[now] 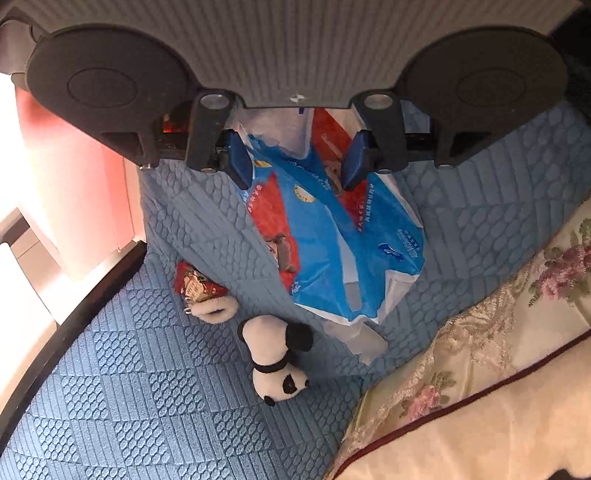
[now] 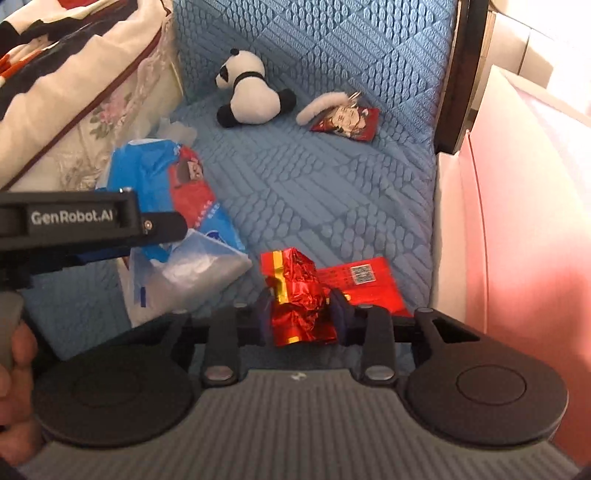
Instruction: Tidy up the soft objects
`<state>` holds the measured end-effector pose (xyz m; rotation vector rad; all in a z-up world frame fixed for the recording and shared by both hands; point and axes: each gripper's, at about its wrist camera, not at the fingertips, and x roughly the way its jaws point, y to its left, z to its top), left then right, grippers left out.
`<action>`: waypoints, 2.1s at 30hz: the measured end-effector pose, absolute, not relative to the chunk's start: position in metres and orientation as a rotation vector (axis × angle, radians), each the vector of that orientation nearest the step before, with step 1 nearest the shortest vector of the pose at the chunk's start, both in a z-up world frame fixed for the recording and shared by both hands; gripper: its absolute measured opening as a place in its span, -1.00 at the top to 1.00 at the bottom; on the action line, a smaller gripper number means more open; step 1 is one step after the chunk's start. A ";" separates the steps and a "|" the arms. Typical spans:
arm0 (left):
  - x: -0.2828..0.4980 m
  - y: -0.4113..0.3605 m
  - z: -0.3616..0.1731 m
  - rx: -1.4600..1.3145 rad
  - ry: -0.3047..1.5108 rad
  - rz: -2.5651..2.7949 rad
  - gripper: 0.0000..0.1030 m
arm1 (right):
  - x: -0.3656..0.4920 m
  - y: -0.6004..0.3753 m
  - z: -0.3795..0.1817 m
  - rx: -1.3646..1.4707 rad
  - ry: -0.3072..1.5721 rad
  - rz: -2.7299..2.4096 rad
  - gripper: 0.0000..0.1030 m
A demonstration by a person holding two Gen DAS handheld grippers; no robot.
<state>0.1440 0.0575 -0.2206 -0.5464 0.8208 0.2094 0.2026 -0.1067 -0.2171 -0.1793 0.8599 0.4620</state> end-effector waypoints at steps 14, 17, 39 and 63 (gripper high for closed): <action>0.145 0.054 -0.224 -0.512 0.859 0.192 0.68 | 0.204 -0.118 -0.206 -0.158 0.834 0.413 0.52; 0.144 0.056 -0.220 -0.519 0.854 0.172 0.71 | 0.205 -0.121 -0.209 -0.150 0.839 0.404 0.52; 0.106 0.051 -0.165 -0.505 0.767 0.046 0.77 | 0.175 -0.141 -0.153 -0.114 0.751 0.443 0.52; 0.122 0.007 -0.053 -0.462 0.688 -0.060 0.77 | 0.172 -0.181 -0.047 -0.066 0.604 0.465 0.52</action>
